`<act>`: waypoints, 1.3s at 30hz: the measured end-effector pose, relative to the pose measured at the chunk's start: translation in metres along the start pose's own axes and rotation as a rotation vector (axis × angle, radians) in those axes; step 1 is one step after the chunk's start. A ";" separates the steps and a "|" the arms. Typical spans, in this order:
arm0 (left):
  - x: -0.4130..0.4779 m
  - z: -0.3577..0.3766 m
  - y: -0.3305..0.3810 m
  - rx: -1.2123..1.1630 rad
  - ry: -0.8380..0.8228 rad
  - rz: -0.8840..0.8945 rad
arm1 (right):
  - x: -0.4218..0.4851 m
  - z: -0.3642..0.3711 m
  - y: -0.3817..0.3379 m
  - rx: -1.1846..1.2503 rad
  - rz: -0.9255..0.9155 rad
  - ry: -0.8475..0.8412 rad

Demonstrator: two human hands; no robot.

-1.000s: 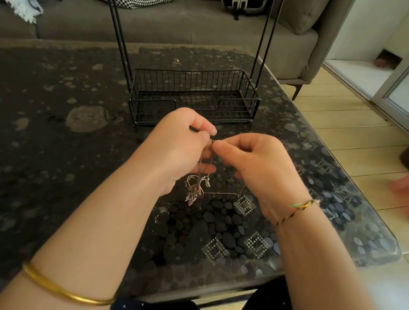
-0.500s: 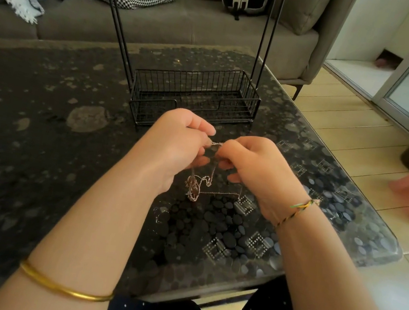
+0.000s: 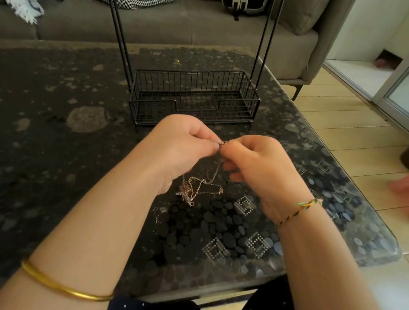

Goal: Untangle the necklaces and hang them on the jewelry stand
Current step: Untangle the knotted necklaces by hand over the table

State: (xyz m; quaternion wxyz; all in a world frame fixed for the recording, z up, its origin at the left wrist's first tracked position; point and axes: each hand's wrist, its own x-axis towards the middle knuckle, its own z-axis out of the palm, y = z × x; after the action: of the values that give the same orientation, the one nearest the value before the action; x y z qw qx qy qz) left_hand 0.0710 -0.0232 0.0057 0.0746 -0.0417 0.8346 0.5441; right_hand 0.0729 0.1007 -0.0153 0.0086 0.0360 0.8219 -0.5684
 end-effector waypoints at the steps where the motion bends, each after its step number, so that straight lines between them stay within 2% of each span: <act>1: 0.000 0.000 0.000 0.001 0.005 0.002 | 0.000 0.000 -0.001 0.016 0.015 -0.004; 9: 0.005 -0.004 -0.001 -0.061 0.030 -0.086 | -0.003 -0.007 -0.004 0.244 0.102 -0.078; 13: 0.005 -0.004 0.000 -0.049 0.038 -0.105 | -0.002 -0.006 -0.004 0.328 0.144 -0.056; 21: 0.002 -0.004 0.000 -0.041 0.095 -0.059 | -0.004 -0.006 -0.002 0.154 0.041 0.011; 24: 0.002 -0.002 0.000 -0.024 0.094 -0.068 | -0.004 -0.007 -0.006 0.312 0.060 0.064; 29: 0.000 0.000 0.002 -0.021 0.051 -0.073 | -0.005 -0.006 -0.012 0.662 0.168 0.016; 33: 0.000 -0.001 0.003 -0.026 0.072 -0.134 | -0.004 -0.008 -0.010 0.720 0.222 0.044; 39: 0.001 0.000 0.006 -0.225 0.079 -0.246 | -0.001 -0.008 -0.007 0.782 0.299 0.096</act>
State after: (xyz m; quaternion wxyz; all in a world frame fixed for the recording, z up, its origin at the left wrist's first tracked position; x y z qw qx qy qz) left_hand 0.0689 -0.0206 0.0110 0.1027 -0.1732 0.7593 0.6188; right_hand 0.0740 0.1056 -0.0057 0.0382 0.1819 0.5294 -0.8278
